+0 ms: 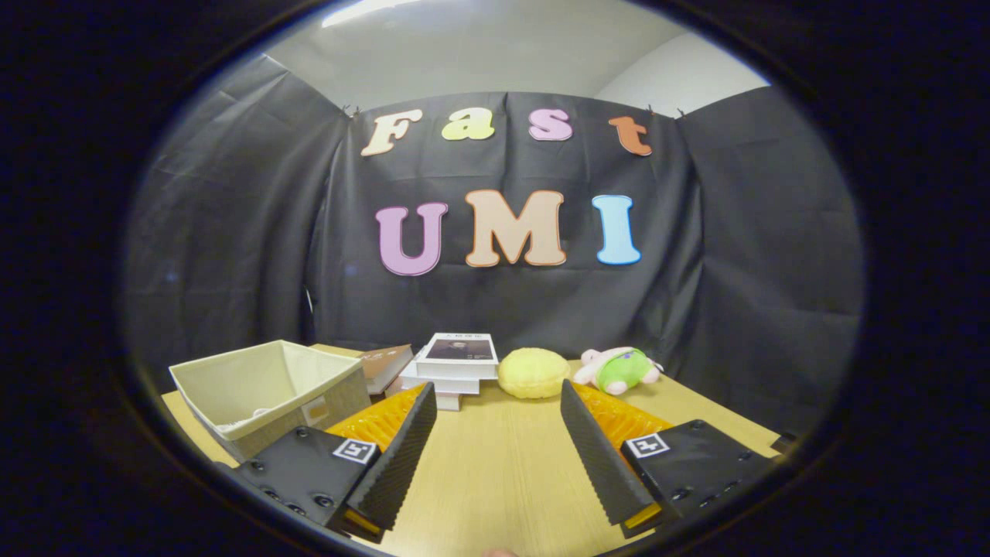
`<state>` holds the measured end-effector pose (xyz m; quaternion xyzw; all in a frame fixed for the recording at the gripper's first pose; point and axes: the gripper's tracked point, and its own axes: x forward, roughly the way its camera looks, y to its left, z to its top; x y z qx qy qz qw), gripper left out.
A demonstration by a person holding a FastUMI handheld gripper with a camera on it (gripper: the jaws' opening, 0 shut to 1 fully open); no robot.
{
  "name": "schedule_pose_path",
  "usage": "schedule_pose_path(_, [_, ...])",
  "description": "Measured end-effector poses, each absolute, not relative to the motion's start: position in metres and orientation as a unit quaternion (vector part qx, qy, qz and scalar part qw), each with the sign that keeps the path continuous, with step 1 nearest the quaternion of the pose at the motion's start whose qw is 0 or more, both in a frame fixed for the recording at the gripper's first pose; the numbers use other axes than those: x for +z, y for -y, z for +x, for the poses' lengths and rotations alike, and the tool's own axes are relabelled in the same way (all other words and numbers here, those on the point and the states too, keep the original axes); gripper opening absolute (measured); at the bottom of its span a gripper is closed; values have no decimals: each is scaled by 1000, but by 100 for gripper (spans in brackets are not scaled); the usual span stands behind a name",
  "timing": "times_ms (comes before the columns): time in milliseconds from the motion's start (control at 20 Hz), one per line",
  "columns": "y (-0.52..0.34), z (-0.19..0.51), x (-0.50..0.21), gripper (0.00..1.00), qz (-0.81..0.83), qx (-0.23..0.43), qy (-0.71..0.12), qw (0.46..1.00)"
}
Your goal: Open the storage box then place both shoes into the box .Put the left shoe in first, then the right shoe, with the right side of both shoes facing outward in a uniform manner.
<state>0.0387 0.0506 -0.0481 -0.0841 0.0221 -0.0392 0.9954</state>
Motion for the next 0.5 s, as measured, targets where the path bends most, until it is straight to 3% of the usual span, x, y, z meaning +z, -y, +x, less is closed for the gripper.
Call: schedule_pose_path(500, [-39,23,-43,100,-52,3,-75,996])
